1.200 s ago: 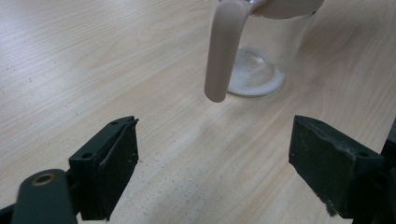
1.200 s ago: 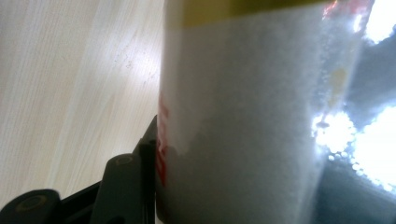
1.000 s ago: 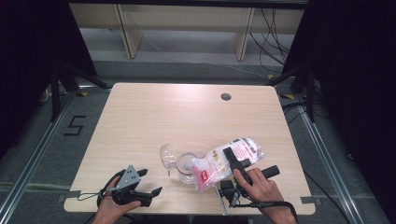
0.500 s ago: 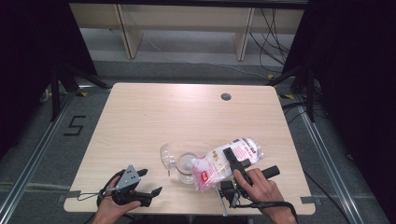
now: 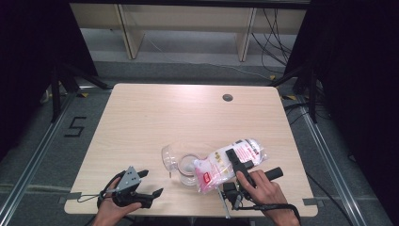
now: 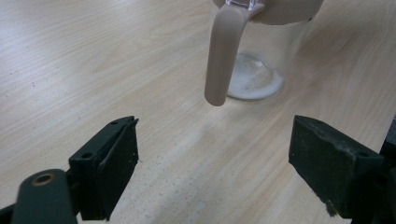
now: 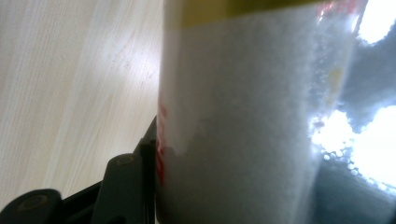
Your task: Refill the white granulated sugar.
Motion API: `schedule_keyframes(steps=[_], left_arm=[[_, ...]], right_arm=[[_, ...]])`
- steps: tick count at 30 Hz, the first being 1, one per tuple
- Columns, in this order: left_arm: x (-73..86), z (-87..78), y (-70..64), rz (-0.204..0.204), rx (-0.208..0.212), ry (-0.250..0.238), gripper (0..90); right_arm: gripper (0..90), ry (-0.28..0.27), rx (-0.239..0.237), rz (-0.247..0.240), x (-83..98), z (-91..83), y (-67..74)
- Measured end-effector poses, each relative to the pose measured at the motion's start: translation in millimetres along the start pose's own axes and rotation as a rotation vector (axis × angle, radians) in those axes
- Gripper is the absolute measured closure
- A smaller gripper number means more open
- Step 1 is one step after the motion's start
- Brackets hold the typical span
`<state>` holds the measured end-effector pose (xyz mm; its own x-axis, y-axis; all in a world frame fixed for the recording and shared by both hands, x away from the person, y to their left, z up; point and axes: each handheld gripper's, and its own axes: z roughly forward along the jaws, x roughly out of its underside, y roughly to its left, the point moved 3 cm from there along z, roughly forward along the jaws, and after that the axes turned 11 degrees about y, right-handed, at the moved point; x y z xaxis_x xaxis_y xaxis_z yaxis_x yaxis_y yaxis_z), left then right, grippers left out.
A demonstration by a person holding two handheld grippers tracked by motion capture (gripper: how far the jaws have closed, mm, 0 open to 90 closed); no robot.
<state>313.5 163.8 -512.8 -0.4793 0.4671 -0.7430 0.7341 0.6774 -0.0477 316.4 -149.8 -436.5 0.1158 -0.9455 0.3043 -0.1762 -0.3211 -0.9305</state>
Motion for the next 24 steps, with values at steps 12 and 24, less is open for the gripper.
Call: schedule_keyframes(steps=[12,24], left_arm=[[-0.1,0.1,-0.2,0.001,-0.001,-0.001,15.4],[-0.8,-0.4,1.2,0.030,-0.005,-0.001,15.4]], right_arm=[[50.3,0.019,-0.008,-0.001,-2.5,-3.0,1.2],[50.5,0.029,-0.009,-0.021,-3.7,-3.0,1.3]])
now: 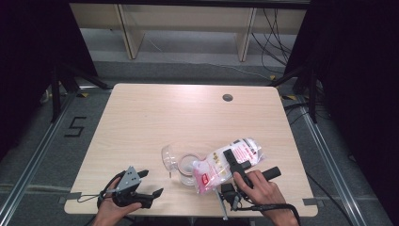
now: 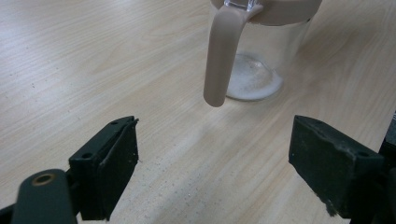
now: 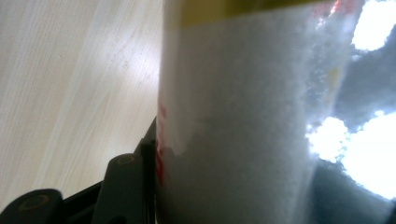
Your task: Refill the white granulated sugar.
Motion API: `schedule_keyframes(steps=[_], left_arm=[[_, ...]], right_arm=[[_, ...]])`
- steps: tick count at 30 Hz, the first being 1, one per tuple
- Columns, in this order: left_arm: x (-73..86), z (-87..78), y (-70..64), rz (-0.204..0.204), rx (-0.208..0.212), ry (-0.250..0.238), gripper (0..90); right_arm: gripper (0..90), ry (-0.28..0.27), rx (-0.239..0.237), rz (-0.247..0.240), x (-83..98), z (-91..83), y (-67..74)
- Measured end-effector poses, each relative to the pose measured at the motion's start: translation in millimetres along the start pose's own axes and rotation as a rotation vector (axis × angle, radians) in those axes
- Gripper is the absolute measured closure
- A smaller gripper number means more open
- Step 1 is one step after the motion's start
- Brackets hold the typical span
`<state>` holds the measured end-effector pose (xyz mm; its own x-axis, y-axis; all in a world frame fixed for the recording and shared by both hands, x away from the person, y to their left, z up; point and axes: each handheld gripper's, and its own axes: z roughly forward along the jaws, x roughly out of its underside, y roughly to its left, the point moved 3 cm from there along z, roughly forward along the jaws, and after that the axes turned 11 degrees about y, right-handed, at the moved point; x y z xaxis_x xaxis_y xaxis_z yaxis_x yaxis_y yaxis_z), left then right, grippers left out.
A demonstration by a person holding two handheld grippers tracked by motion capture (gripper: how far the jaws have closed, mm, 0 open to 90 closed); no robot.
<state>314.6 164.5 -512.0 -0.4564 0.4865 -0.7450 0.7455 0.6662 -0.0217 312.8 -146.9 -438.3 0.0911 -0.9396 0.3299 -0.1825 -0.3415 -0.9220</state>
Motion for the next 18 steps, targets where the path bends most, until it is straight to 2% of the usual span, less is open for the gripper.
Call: schedule_keyframes(steps=[1,3,4,6,9,12,13,14,15,16,17,18], left_arm=[[0.0,0.2,0.1,0.001,-0.001,-0.001,15.4],[0.1,0.3,-0.1,0.000,-0.001,0.000,15.4],[0.1,0.2,-0.1,0.001,-0.001,-0.001,15.5],[0.0,0.0,-0.1,0.002,-0.001,0.000,15.4],[0.1,0.1,0.0,-0.001,-0.001,-0.001,15.5],[-0.1,0.2,0.1,0.001,-0.001,-0.001,15.4],[-0.1,0.1,-0.1,0.000,-0.001,-0.001,15.5],[-0.1,-0.3,-0.1,0.001,-0.002,0.000,15.4],[0.3,-0.5,-1.7,-0.025,0.002,0.002,15.4],[0.2,-0.6,-1.8,-0.028,0.002,0.001,15.5],[-0.5,-1.1,0.4,0.007,-0.007,0.002,15.4],[-0.5,-1.2,0.4,0.008,-0.008,0.002,15.4]], right_arm=[[50.5,-0.008,0.011,-0.026,-0.8,0.0,-2.3],[50.5,-0.012,0.010,-0.021,-1.2,-0.3,-2.8],[50.6,-0.021,0.018,-0.042,-1.8,0.1,-4.9],[50.6,-0.018,0.019,-0.046,-1.6,-0.1,-5.1],[50.8,-0.006,0.004,-0.001,-0.5,0.1,-1.1],[50.9,-0.006,0.005,-0.018,-0.6,0.6,-1.3],[50.9,-0.003,0.002,-0.001,-0.3,0.3,-0.3],[51.0,-0.008,0.004,-0.011,-0.8,0.6,-1.0],[51.0,-0.011,0.004,-0.012,-1.2,0.9,-1.3],[51.1,-0.034,0.020,-0.043,-2.2,1.9,-4.0],[51.1,-0.020,0.002,0.015,-1.3,1.1,-0.3],[51.2,-0.021,0.001,0.015,-1.4,1.0,-0.5]])
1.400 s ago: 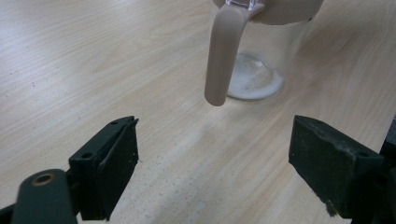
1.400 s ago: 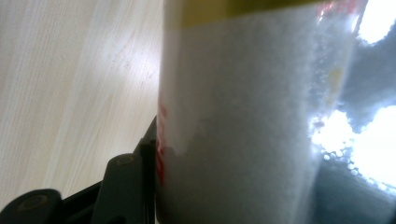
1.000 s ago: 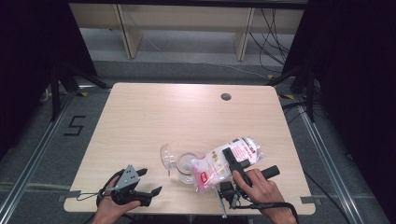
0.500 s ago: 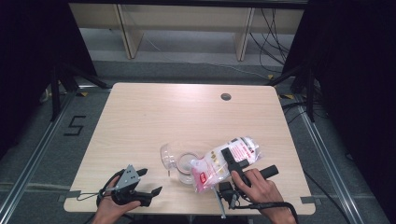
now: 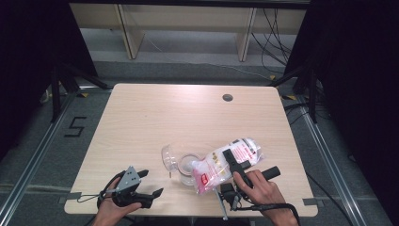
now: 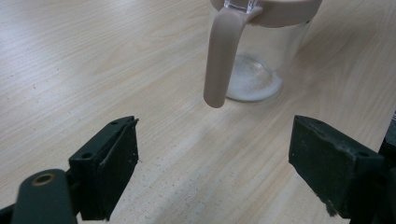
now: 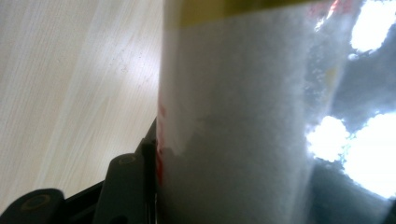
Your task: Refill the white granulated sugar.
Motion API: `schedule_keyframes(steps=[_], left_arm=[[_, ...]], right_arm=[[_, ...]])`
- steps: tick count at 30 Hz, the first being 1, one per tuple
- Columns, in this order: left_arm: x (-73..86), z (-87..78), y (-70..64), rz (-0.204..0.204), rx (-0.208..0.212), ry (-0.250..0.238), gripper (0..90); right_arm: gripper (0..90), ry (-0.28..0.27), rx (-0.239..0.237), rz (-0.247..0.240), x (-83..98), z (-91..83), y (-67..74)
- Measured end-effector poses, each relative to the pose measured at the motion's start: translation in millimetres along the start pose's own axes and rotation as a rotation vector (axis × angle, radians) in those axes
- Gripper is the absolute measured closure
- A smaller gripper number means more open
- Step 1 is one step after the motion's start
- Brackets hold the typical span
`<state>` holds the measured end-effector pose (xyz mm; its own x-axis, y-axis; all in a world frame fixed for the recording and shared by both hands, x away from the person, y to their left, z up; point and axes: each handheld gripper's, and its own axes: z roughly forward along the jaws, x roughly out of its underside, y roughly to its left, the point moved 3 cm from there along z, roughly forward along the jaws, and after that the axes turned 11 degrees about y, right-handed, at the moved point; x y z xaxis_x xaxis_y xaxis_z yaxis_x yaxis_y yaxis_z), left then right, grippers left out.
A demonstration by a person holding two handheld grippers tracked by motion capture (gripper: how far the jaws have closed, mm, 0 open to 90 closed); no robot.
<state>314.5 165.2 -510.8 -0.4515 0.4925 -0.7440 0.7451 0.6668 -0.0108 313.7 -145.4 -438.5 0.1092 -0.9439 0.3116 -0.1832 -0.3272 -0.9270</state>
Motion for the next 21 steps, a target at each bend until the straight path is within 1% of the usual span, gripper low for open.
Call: schedule_keyframes(steps=[1,3,4,5,6,7,8,9,10,11,12,13,14,15,16,18,19,20,21], left_arm=[[0.1,-0.1,-0.2,-0.002,0.000,0.001,15.4],[-0.4,0.8,-1.4,-0.017,0.007,-0.013,15.4],[-0.4,0.6,-1.3,-0.015,0.006,-0.010,15.4],[-0.4,0.7,-1.5,-0.017,0.005,-0.010,15.4],[0.0,-0.1,-0.3,0.000,0.000,0.003,15.4],[0.5,0.3,-2.4,-0.030,0.005,0.002,15.4],[0.3,0.8,-3.2,-0.038,0.007,-0.005,15.5],[-0.5,0.9,-2.0,-0.014,0.004,-0.012,15.4],[-0.5,0.9,-2.1,-0.017,0.005,-0.012,15.4],[-0.5,0.5,-1.2,-0.011,0.004,-0.005,15.5],[-0.4,0.0,-0.1,0.004,0.003,0.003,15.5],[-0.2,1.3,-2.4,-0.033,0.016,-0.004,15.5],[-0.3,1.8,-3.1,-0.036,0.016,-0.009,15.4],[-0.5,2.3,-4.1,-0.042,0.017,-0.017,15.4],[-0.4,1.8,-4.2,-0.037,0.015,-0.008,15.5],[-0.6,2.0,-4.3,-0.042,0.017,-0.011,15.4],[-0.9,1.3,-2.5,-0.017,0.007,-0.008,15.5],[-1.1,0.3,1.6,0.031,-0.009,0.004,15.4],[-0.8,-0.1,0.9,0.018,-0.010,0.006,15.4]], right_arm=[[51.2,-0.003,0.006,-0.008,0.1,0.0,-1.2],[51.4,0.002,0.004,-0.009,0.8,0.7,-1.1],[51.4,-0.003,0.005,-0.013,1.1,1.6,-1.5],[51.4,-0.007,0.006,-0.028,1.6,2.1,-2.1],[51.5,0.002,0.000,-0.008,2.6,1.5,-0.5],[51.5,0.012,-0.006,0.013,3.0,0.7,1.3],[51.6,0.008,-0.001,0.001,3.2,0.6,0.7],[51.6,0.008,-0.003,-0.002,3.3,0.6,0.4],[51.6,0.009,0.001,-0.001,3.4,0.2,0.2],[51.7,-0.001,0.008,-0.016,3.0,0.7,-1.4],[51.7,0.003,0.002,-0.013,3.7,0.7,-1.6],[51.8,0.003,0.009,-0.016,3.3,0.6,-2.7],[51.8,-0.001,0.012,-0.028,3.4,1.1,-3.8],[51.8,-0.001,0.012,-0.025,3.6,0.9,-3.7],[51.8,0.007,0.003,0.003,4.3,0.3,-1.4],[51.9,0.000,0.008,-0.014,4.5,0.2,-2.9],[52.0,0.010,0.003,0.003,5.4,-0.3,-1.6],[52.0,0.014,0.001,0.012,5.4,-0.5,-1.0],[52.0,0.013,0.005,-0.004,5.5,-0.5,-2.1]])
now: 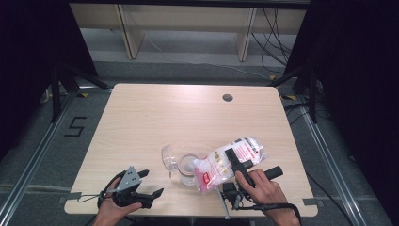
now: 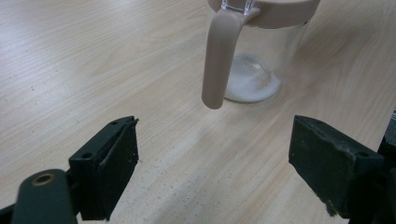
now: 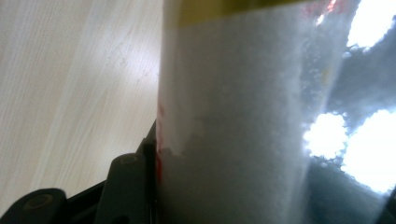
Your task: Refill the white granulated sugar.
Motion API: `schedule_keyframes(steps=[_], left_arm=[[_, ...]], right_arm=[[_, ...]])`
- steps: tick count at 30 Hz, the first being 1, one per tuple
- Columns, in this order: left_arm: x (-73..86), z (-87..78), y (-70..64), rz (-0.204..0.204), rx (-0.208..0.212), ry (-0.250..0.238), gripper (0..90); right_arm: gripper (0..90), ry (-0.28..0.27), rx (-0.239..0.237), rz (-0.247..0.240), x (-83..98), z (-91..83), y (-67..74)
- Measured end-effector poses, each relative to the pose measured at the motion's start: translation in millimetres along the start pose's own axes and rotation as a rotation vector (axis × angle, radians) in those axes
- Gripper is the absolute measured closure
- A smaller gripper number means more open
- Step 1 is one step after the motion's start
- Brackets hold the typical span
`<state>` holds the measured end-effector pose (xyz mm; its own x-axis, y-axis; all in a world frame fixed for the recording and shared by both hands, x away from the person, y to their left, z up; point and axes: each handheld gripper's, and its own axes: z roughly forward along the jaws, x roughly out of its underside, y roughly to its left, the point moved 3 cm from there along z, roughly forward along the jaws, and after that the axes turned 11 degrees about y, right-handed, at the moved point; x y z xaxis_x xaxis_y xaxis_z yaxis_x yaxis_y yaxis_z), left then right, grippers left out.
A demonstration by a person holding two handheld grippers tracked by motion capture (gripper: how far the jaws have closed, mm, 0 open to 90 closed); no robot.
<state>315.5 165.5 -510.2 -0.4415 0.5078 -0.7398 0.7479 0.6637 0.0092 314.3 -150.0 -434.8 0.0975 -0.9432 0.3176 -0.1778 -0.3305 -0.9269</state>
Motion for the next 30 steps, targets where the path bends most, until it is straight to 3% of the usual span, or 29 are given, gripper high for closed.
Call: schedule_keyframes(steps=[1,2,3,4,5,6,8,9,12,13,14,15,16,18,20,23,24,27,30], left_arm=[[-0.1,0.3,0.9,0.010,0.001,-0.001,15.4],[0.7,1.4,-3.7,-0.049,0.022,-0.009,15.4],[0.6,1.5,-3.4,-0.040,0.021,-0.011,15.4],[0.2,1.4,-2.3,-0.019,0.014,-0.011,15.4],[0.5,1.6,-3.6,-0.033,0.021,-0.008,15.4],[0.3,2.4,-5.3,-0.058,0.032,-0.020,15.4],[-0.2,1.4,-4.8,-0.042,0.031,-0.019,15.4],[-0.6,0.9,-3.2,-0.014,0.025,-0.017,15.4],[-0.4,1.3,-3.7,-0.025,0.027,-0.018,15.4],[0.1,1.6,-5.0,-0.052,0.030,-0.018,15.4],[0.1,2.4,-5.2,-0.060,0.034,-0.025,15.4],[0.0,2.1,-4.3,-0.049,0.029,-0.023,15.4],[-0.2,0.6,0.7,0.015,0.009,-0.003,15.4],[-0.8,1.3,-3.5,-0.034,0.028,-0.023,15.4],[-0.6,0.6,-2.6,-0.021,0.023,-0.015,15.4],[-0.5,0.7,-3.1,-0.024,0.021,-0.017,15.4],[-0.6,0.6,-2.9,-0.023,0.022,-0.017,15.4],[-0.5,0.5,-2.8,-0.021,0.022,-0.016,15.4],[-0.7,0.4,-3.0,-0.023,0.022,-0.019,15.4]], right_arm=[[52.1,-0.005,0.005,-0.022,0.0,0.3,-1.6],[52.0,-0.001,0.000,-0.018,0.4,0.1,-1.1],[52.1,0.010,-0.010,0.014,1.2,-0.4,1.5],[52.1,0.005,-0.005,-0.009,0.6,-0.2,0.1],[52.1,-0.002,0.003,-0.030,0.0,0.0,-1.4],[52.1,0.000,0.003,-0.013,-0.1,-0.2,0.0],[52.2,-0.005,0.001,-0.002,-0.7,-0.2,0.5],[52.2,-0.012,0.012,-0.030,-1.4,-0.2,-1.5],[52.3,0.003,0.001,-0.001,0.3,-0.8,1.1],[52.3,0.007,0.001,-0.005,1.0,-0.9,1.1],[52.3,0.002,0.017,-0.060,1.0,-0.5,-3.7],[52.3,-0.002,0.007,-0.028,1.6,0.3,-0.7],[52.4,0.008,0.006,-0.032,2.2,-0.4,-1.2],[52.4,0.016,-0.003,-0.014,2.9,-0.9,0.4],[52.4,-0.003,0.010,-0.043,1.8,-0.5,-2.2],[52.5,-0.008,0.012,-0.047,1.1,-0.9,-2.3],[52.5,0.000,0.002,-0.012,1.7,-1.5,0.3],[52.6,0.005,-0.003,-0.001,1.1,-1.7,1.1],[52.6,0.000,-0.001,-0.021,0.1,-1.5,0.3]])
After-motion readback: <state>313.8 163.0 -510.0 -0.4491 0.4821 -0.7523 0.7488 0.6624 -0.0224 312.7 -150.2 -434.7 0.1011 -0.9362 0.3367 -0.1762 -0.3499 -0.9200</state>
